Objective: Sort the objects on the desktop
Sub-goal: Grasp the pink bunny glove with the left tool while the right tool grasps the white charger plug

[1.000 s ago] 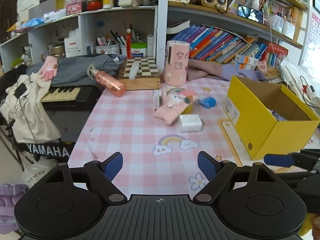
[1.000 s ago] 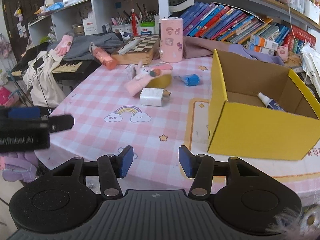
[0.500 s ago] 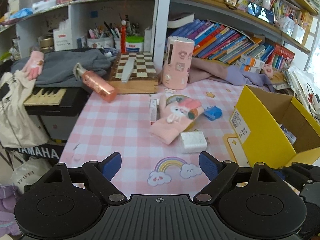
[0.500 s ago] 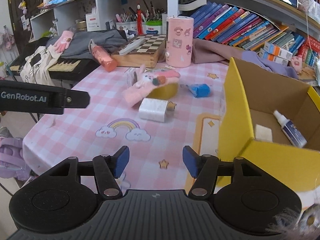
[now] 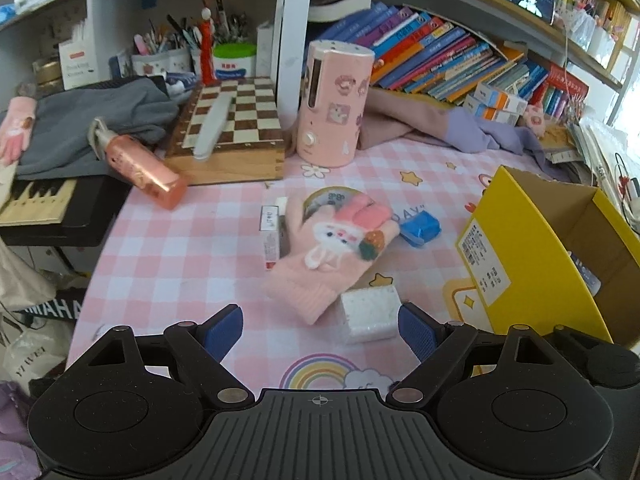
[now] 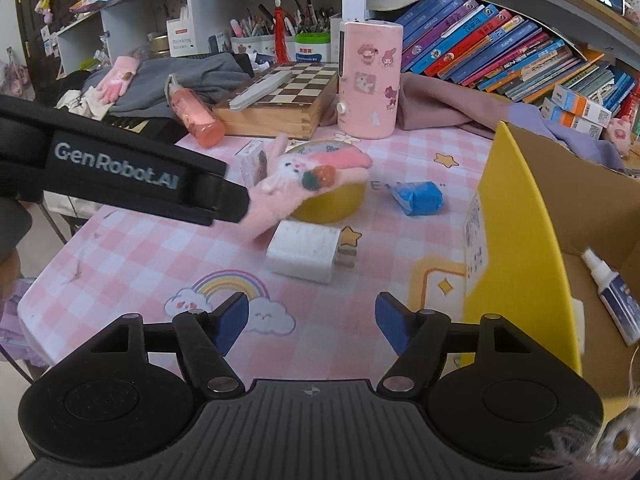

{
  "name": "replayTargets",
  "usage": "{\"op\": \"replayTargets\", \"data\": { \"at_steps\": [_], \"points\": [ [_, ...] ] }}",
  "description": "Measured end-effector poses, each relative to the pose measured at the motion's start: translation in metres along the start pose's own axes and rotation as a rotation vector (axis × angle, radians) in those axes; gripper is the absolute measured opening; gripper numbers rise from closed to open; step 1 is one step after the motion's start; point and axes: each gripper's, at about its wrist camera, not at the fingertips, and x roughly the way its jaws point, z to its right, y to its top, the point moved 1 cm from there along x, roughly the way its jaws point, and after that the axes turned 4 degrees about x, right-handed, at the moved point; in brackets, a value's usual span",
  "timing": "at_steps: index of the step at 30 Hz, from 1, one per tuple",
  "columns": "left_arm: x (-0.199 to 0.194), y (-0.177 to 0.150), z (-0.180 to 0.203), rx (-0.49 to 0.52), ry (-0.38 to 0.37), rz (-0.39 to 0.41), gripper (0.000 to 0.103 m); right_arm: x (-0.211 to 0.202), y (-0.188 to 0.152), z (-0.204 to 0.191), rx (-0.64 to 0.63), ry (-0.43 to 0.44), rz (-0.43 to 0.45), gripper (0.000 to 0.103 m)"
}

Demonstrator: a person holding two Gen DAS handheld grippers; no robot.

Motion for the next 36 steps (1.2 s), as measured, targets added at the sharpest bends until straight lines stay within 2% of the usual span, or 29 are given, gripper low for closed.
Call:
{"op": "replayTargets", "data": {
  "at_steps": [10,16,24,30,32,34,36],
  "points": [
    [0.037,0.02,0.003,0.023,-0.037,-0.058,0.088,0.036,0.015,0.003,-0.003,0.01,-0.035,0.076],
    [0.065,0.032,0.004,0.01,-0.056,-0.092,0.088,0.051,0.016,0.005,-0.013,-0.004,-0.052,0.076],
    [0.086,0.039,0.008,0.014,-0.042,-0.12,0.083,0.063,0.02,0.007,-0.011,0.009,-0.05,0.077],
    [0.092,0.039,-0.005,-0.078,-0.085,-0.131,0.064,0.072,0.024,0.003,-0.026,0.023,-0.046,0.076],
    [0.093,0.037,-0.011,-0.109,-0.104,-0.135,0.046,0.075,0.026,0.001,-0.038,0.026,-0.049,0.076],
    [0.091,0.037,-0.014,-0.114,-0.118,-0.131,0.033,0.079,0.027,0.001,-0.042,0.025,-0.051,0.076],
    [0.088,0.038,-0.017,-0.122,-0.129,-0.124,0.024,0.083,0.027,0.001,-0.046,0.026,-0.055,0.076]
  ]
}}
